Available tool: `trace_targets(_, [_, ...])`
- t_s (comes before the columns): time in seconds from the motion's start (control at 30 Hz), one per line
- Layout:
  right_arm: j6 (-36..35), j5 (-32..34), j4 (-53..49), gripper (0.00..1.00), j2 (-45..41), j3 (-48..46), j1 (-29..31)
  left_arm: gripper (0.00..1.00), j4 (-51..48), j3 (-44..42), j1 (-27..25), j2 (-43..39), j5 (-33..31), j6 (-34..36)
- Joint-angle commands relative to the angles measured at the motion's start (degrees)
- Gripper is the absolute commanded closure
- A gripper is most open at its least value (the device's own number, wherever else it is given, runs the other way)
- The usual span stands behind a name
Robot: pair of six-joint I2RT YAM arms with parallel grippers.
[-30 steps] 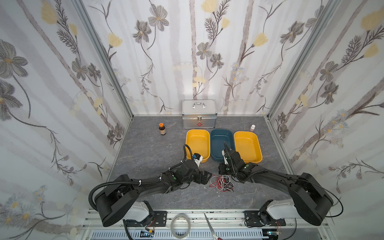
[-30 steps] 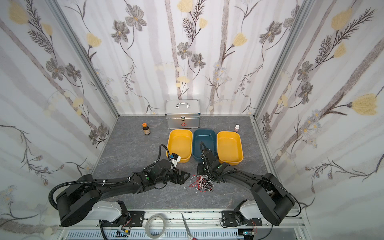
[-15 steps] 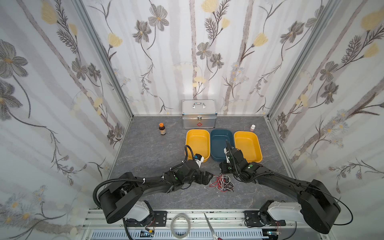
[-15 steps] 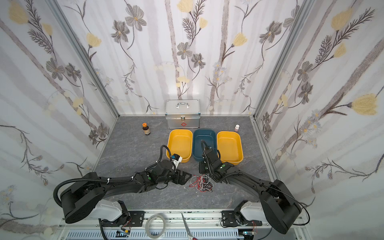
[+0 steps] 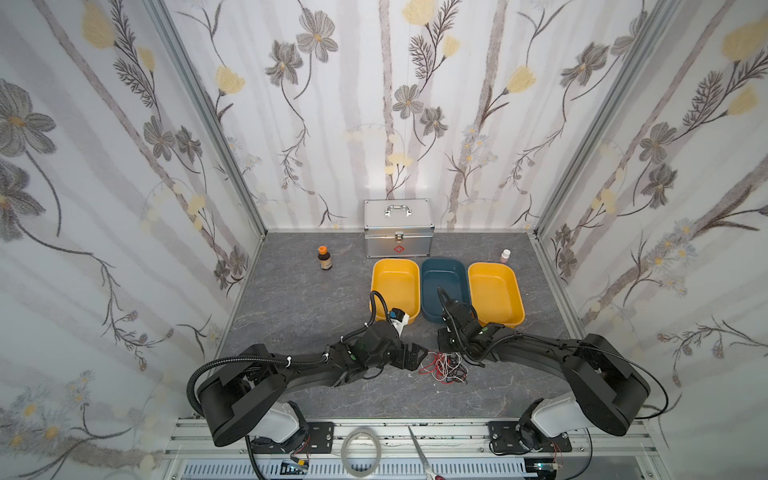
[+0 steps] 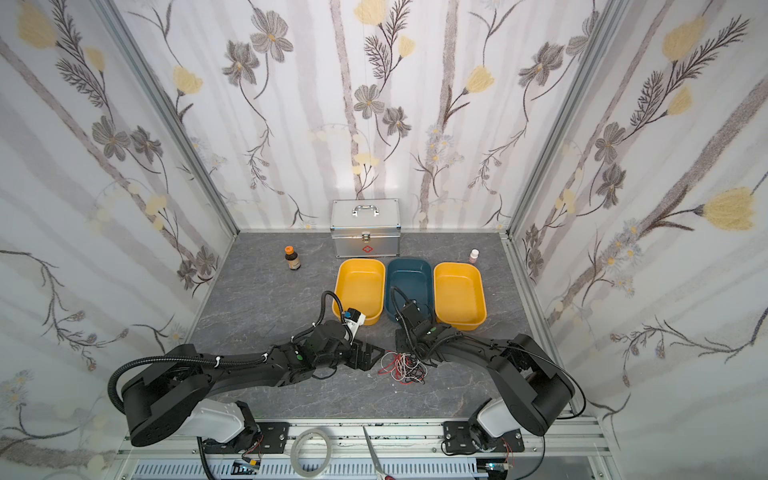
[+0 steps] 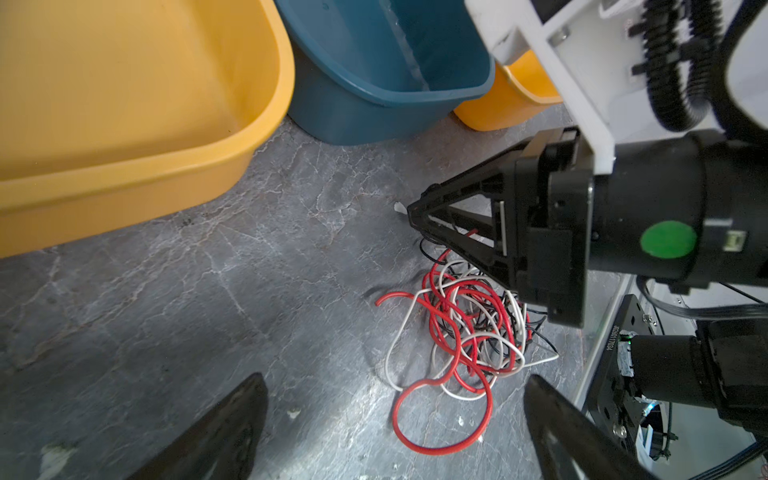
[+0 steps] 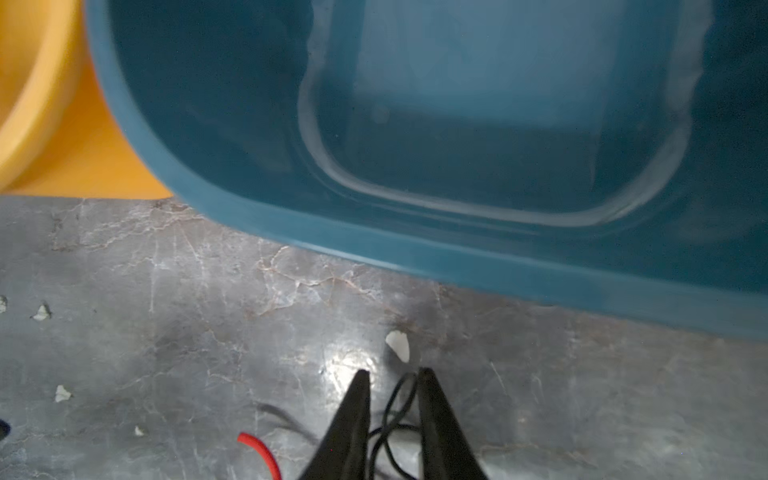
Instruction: Untangle the cables
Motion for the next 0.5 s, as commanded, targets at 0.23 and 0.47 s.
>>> trace_targets(0.23, [-2.16, -2.35, 3.39, 1.0, -10.7, 0.18, 1.44, 0.03, 3.6, -0.51, 0.03, -0.31, 0.82, -0.01])
trace_targets(0.47, [-2.56, -9.82, 5.84, 1.0, -18.44, -0.5, 1.31, 0.02, 6.45, 0.65, 0.0, 0.14, 3.79, 0.16])
